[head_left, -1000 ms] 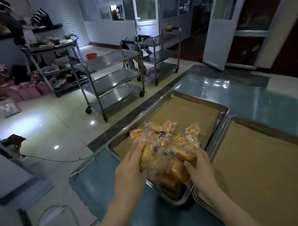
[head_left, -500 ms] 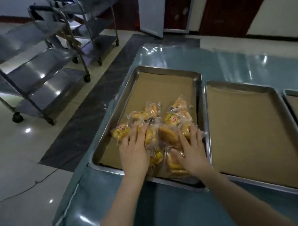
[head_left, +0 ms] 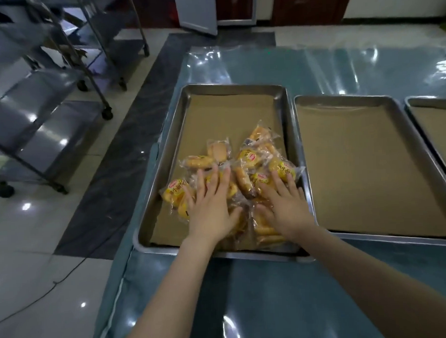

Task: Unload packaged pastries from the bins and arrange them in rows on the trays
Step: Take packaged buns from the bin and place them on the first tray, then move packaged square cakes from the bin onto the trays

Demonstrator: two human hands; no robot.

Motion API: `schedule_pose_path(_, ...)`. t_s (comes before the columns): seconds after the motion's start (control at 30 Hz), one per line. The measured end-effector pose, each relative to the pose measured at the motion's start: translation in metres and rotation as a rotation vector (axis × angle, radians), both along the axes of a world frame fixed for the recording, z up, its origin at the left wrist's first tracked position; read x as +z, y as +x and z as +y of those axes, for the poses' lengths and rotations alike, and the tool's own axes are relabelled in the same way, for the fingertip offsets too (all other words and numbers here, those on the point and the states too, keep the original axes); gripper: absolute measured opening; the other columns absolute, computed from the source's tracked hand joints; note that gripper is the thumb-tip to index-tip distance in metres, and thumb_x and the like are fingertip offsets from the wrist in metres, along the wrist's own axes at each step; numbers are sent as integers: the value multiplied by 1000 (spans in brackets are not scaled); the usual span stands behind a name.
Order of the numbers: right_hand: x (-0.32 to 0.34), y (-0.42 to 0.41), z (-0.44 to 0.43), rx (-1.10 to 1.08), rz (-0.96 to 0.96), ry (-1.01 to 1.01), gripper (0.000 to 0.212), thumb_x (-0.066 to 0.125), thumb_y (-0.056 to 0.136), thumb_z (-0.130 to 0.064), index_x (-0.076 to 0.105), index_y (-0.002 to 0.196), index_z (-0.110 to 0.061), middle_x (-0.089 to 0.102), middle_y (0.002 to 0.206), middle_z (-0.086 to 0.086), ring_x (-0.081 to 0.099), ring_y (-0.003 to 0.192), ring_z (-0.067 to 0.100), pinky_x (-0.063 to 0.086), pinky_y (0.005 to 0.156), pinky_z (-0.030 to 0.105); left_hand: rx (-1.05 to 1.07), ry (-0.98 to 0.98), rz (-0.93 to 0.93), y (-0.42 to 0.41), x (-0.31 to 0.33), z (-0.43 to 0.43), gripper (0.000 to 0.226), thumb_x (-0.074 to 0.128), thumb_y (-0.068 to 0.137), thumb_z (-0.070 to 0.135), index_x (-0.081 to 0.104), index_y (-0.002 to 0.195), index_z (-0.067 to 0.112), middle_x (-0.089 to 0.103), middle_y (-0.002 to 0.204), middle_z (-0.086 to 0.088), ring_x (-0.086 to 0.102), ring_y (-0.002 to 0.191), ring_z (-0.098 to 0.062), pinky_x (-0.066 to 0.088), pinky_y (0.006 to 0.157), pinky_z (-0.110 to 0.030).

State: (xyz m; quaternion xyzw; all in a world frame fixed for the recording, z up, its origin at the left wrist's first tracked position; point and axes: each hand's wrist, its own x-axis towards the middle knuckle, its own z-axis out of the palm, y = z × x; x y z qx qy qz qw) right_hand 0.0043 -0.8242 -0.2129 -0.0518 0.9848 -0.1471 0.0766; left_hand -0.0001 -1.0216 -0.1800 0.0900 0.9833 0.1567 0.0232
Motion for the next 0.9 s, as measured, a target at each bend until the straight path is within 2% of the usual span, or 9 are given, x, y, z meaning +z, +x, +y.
schedule_pose_path(0.13, 28, 5, 19, 7, 100, -129, 57, 36, 94, -54, 22, 147, -39, 4, 160, -7, -7, 146, 23, 10, 117, 50, -59, 33, 121, 18, 22, 19, 92, 51, 84, 51, -18, 144, 40, -24, 153, 11, -28, 138, -16, -18, 108, -49)
schedule_pose_path(0.3, 63, 20, 73, 73, 140, -221, 52, 42, 97, -45, 30, 146, -33, 17, 159, -4, 11, 146, 21, 18, 117, 44, -194, 121, 209, 47, 43, 78, 80, 50, 89, 40, -8, 145, 37, -6, 156, 10, -16, 140, -2, -6, 114, -29)
schedule_pose_path(0.47, 85, 59, 176, 164, 194, -242, 42, 46, 97, -36, 45, 138, -24, 34, 152, 0, 30, 136, 22, 25, 112, 32, -204, 93, 226, 80, 41, 172, 71, 56, 89, 31, 20, 149, 21, 15, 156, 1, 6, 144, -14, 14, 117, -41)
schedule_pose_path(0.57, 97, 88, 258, 189, 252, -225, 39, 48, 97, -33, 50, 134, -22, 41, 147, -2, 36, 131, 18, 27, 107, 29, -216, 74, 241, 98, 44, 244, 71, 61, 86, 24, 25, 147, 20, 21, 154, -1, 11, 143, -17, 13, 116, -41)
schedule_pose_path(0.63, 106, 107, 309, 180, 263, -208, 36, 49, 97, -30, 52, 132, -20, 46, 143, -1, 40, 129, 19, 28, 105, 27, -238, 57, 262, 107, 56, 291, 69, 65, 82, 18, 33, 144, 17, 29, 152, -7, 22, 141, -25, 15, 114, -40)
schedule_pose_path(0.7, 117, 119, 353, 171, 253, -209, 35, 50, 97, -27, 52, 131, -21, 50, 138, -1, 42, 125, 18, 30, 101, 24, -267, 55, 300, 113, 74, 333, 64, 70, 77, 11, 46, 136, 11, 39, 145, -14, 36, 134, -34, 25, 110, -46)
schedule_pose_path(0.77, 129, 124, 390, 135, 235, -244, 37, 49, 97, -27, 48, 133, -25, 52, 133, -3, 44, 121, 16, 35, 94, 22, -284, 52, 369, 115, 95, 368, 58, 73, 73, 6, 56, 128, 9, 46, 140, -15, 44, 128, -36, 32, 105, -47)
schedule_pose_path(0.9, 155, 120, 451, 104, 318, -262, 43, 48, 96, -32, 37, 137, -33, 56, 125, -6, 49, 114, 15, 47, 91, 34, -307, 68, 464, 106, 130, 424, 54, 72, 76, 7, 57, 128, 12, 47, 140, -11, 45, 127, -31, 32, 106, -41)
